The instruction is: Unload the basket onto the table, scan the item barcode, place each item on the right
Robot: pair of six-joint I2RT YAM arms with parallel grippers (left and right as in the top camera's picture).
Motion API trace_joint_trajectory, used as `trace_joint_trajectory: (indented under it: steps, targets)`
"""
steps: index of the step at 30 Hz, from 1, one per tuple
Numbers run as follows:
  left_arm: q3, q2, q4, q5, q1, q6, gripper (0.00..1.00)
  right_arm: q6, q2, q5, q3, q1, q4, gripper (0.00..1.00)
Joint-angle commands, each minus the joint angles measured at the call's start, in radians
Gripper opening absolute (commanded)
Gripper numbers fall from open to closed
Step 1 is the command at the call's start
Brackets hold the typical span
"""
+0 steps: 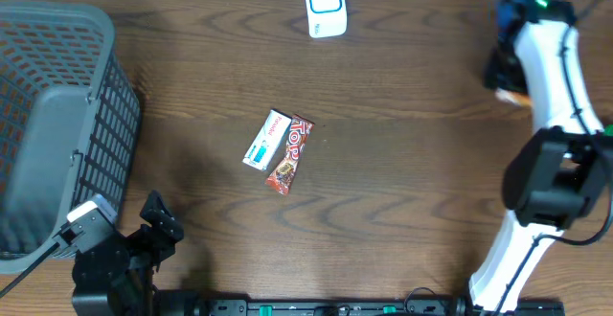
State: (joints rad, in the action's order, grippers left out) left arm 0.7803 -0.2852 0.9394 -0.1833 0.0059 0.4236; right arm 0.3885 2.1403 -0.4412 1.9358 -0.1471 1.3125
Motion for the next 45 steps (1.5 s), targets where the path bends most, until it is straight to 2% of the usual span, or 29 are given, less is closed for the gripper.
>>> trace_joint_trajectory:
  steps: [1,4,7,8,9,12,17,20,21,23,28,37,45]
  targets:
    - [0.005,0.005,0.003,-0.005,0.005,0.012,0.88,0.06,-0.002,-0.035,-0.114,-0.103,-0.056,0.61]
    - [0.005,0.005,0.003,-0.005,0.005,0.012,0.88,0.06,-0.002,0.004,-0.2,-0.196,-0.132,0.63]
    - [0.005,0.005,0.003,-0.005,0.005,0.012,0.88,0.058,-0.002,0.098,-0.213,-0.269,-0.155,0.65]
    - [0.005,0.005,0.003,-0.005,0.005,0.012,0.88,0.044,-0.002,0.158,-0.202,-0.293,-0.158,0.75]
    - [0.005,0.005,0.003,-0.005,0.005,0.012,0.88,0.02,-0.002,0.21,-0.187,-0.307,-0.157,0.99]
    - [0.005,0.005,0.003,-0.005,0.005,0.013,0.88,-0.041,-0.003,0.346,-0.103,-0.335,-0.12,0.99]
    - [0.005,0.005,0.003,-0.005,0.005,0.012,0.88,-0.027,-0.003,0.428,0.143,-0.322,0.05,0.99]
    - [0.005,0.005,0.003,-0.005,0.005,0.012,0.88,-0.028,-0.003,0.624,0.285,-0.286,0.134,0.99]
    - [0.005,0.005,0.003,-0.005,0.005,0.012,0.88,-0.054,-0.003,0.726,0.331,-0.254,0.158,0.99]
    - [0.005,0.005,0.003,-0.005,0.005,0.012,0.88,-0.102,-0.003,0.81,0.36,-0.198,0.167,0.99]
    - [0.005,0.005,0.003,-0.005,0.005,0.012,0.88,-0.158,-0.002,0.835,0.341,0.018,0.172,0.99]
    - [0.005,0.005,0.002,-0.005,0.005,0.013,0.88,-0.089,-0.002,0.835,0.231,0.45,0.184,0.99]
    - [0.005,0.005,0.003,-0.005,0.005,0.012,0.88,0.007,-0.002,0.84,0.002,0.724,0.076,0.97]
